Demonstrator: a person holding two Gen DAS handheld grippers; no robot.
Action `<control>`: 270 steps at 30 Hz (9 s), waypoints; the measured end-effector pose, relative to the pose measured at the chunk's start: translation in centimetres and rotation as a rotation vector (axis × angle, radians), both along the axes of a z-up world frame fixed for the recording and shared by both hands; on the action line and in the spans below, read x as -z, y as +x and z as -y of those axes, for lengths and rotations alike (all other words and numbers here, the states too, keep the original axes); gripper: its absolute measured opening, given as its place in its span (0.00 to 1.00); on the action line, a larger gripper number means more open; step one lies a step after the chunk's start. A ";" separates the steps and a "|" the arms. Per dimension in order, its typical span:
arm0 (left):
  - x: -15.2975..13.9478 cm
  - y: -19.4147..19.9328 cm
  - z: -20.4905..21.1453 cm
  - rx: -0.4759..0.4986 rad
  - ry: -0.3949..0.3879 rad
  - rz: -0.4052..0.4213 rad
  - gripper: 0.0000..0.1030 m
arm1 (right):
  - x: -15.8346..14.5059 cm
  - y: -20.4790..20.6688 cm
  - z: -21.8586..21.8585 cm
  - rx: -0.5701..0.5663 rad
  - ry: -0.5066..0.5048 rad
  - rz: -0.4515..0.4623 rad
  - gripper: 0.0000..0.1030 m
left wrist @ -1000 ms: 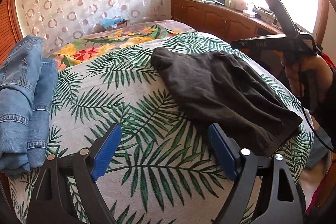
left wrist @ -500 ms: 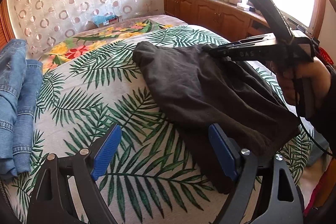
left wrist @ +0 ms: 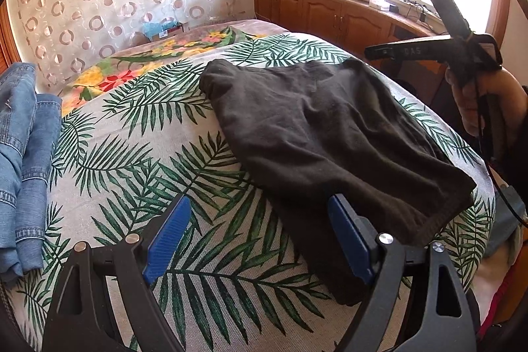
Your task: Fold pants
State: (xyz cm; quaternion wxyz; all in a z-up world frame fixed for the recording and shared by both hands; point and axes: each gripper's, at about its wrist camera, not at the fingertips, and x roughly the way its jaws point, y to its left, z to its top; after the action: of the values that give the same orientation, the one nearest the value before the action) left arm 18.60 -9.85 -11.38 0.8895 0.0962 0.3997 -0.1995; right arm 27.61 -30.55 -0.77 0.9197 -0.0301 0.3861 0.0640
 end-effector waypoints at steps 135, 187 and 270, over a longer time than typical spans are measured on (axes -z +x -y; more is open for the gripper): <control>-2.4 -10.1 -0.8 0.159 -0.128 -0.044 0.09 | 1.3 -22.7 0.4 -0.146 0.166 -0.004 0.12; -7.7 -4.1 0.4 0.131 -0.088 0.102 0.09 | -2.1 -20.6 -0.3 -0.123 0.157 0.196 0.12; -1.4 -9.6 -4.8 0.099 -0.092 -0.065 0.11 | 2.9 -24.3 1.0 -0.198 0.214 0.006 0.07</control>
State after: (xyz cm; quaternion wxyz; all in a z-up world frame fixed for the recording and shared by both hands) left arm 8.95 -5.07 -9.97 0.8687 0.0684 0.4134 -0.2643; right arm 3.31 -31.58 -3.68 0.9081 0.0301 0.3693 0.1952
